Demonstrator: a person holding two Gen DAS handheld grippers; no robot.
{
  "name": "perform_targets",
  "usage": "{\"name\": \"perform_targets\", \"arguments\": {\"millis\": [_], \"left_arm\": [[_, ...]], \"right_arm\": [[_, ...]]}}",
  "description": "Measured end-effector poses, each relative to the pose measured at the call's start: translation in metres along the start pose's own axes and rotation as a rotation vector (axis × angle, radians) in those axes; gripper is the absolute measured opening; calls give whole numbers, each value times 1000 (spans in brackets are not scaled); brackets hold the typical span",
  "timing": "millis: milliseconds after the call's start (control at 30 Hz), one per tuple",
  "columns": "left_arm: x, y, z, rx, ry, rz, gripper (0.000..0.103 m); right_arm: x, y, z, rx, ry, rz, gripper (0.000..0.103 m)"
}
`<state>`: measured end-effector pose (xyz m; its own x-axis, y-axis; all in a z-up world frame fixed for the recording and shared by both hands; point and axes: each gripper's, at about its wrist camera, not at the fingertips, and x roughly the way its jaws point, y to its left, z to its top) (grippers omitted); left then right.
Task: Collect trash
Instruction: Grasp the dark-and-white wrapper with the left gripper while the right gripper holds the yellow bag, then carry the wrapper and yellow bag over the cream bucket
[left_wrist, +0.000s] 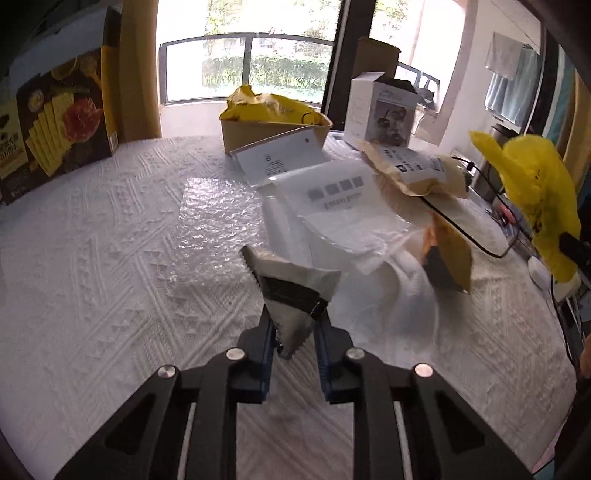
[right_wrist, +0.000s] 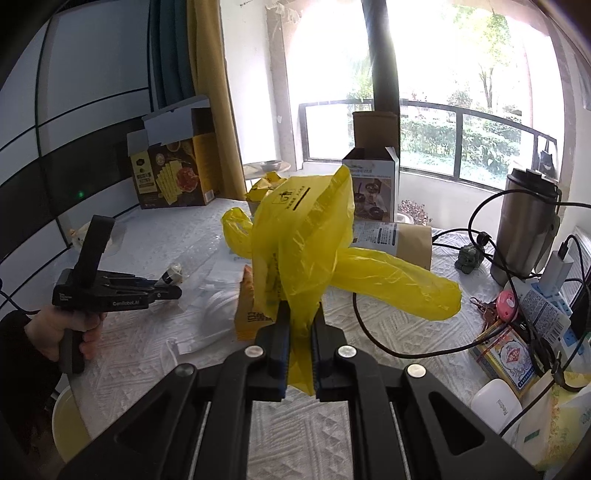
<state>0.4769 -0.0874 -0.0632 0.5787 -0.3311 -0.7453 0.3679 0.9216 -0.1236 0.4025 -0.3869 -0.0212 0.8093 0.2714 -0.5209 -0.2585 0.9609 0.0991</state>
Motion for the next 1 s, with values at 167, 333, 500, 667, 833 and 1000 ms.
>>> {"name": "perform_targets", "arguments": {"millis": [167,333,500,667,833,1000], "left_arm": [[-32,-14,-7,27,-39,2,16],[-66,-23,-17,34,-79,3,15],[-97,-27,-32,41,-112,14,15],[-128,-26,-63,12,-146,20,15],[-154,-27,-100,-17,-162,24,15],[-183,-27,-136,-28,-185,30,15]], "right_arm": [[-17,9,3,-8,-24,11,9],[-37,23,0,-21,-43,27,9],[-57,41,-8,-37,-54,44,9],[-72,60,-18,-66,-60,60,9],[-80,76,-30,-78,-57,81,9],[-87,99,-45,-97,-52,112,9]]}}
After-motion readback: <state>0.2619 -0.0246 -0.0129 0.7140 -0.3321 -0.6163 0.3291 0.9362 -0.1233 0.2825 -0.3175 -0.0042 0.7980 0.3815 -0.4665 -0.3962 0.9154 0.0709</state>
